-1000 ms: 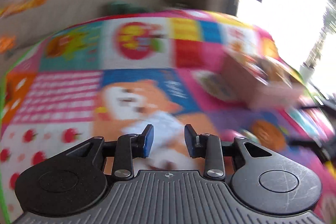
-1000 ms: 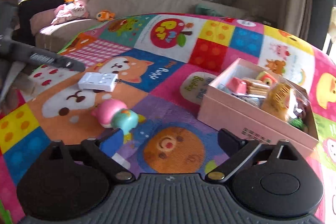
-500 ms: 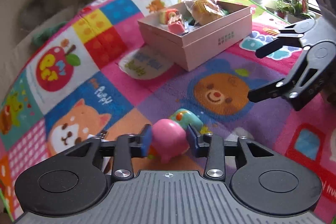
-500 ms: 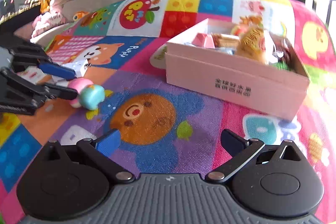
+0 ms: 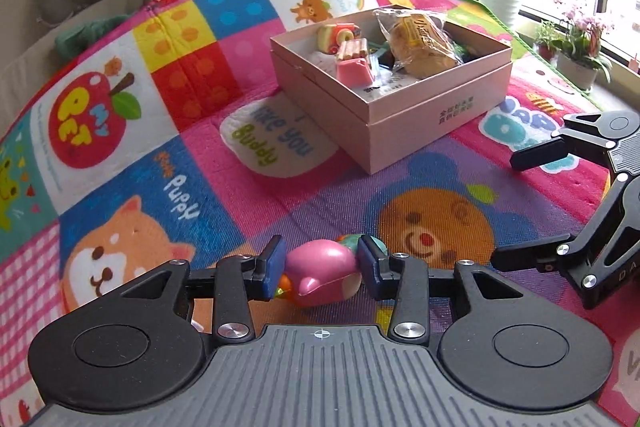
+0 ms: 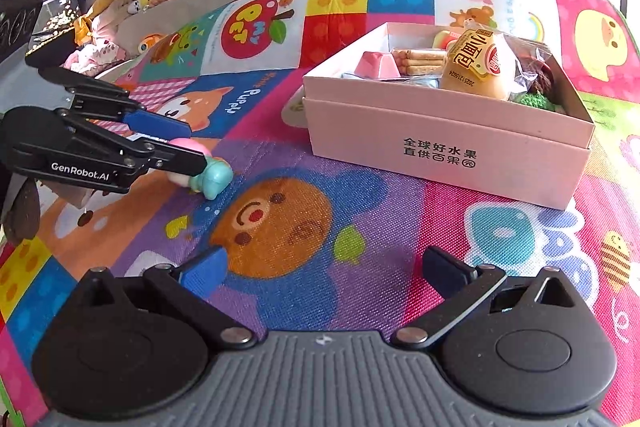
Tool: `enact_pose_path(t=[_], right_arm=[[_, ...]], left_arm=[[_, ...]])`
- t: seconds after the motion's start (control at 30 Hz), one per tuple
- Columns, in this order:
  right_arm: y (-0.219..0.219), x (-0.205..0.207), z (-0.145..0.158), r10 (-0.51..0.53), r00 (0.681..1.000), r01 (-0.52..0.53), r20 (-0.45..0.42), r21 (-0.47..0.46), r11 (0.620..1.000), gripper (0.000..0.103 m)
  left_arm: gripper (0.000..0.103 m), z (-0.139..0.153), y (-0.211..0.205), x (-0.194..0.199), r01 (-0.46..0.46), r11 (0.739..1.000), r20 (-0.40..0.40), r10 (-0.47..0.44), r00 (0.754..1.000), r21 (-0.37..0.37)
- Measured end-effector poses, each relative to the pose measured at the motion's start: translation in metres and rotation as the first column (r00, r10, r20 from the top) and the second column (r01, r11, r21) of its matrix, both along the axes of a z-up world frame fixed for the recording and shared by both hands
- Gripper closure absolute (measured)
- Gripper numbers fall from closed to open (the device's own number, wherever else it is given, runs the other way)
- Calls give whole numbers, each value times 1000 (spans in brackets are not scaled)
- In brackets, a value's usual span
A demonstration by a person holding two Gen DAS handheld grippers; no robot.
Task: Organize objects
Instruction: 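Grasp the pink pig toy with teal top with the left tool, then grasp the white plastic block with the right tool while the left tool holds the pig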
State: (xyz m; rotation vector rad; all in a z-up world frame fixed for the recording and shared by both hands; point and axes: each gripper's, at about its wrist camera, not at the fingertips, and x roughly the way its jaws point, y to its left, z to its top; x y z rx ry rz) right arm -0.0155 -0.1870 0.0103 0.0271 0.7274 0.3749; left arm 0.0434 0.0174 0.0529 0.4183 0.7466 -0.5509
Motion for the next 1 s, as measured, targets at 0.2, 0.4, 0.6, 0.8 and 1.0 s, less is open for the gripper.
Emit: enact_pose_path(t=[0.2, 0.4, 0.6, 0.8, 1.0], right_arm=[[2, 0, 0, 0, 1000, 0, -1, -15, 1000, 0], [3, 1, 0, 1, 1000, -1, -1, -27, 1000, 0], [4, 1, -1, 0, 1000, -1, -1, -34, 999, 0], [14, 1, -2, 2, 1000, -2, 3, -104, 995, 0], [22, 2, -4, -3, 1000, 3, 4, -154, 988, 0]], left_arm=[[52, -5, 0, -13, 80, 993, -10, -79, 997, 83], [53, -19, 8, -6, 14, 997, -38, -11, 999, 77], [56, -21, 15, 0, -79, 992, -49, 75, 996, -95], [58, -6, 62, -16, -221, 932, -36, 220, 975, -288], [58, 5, 164, -5, -618, 686, -29, 660, 751, -384]])
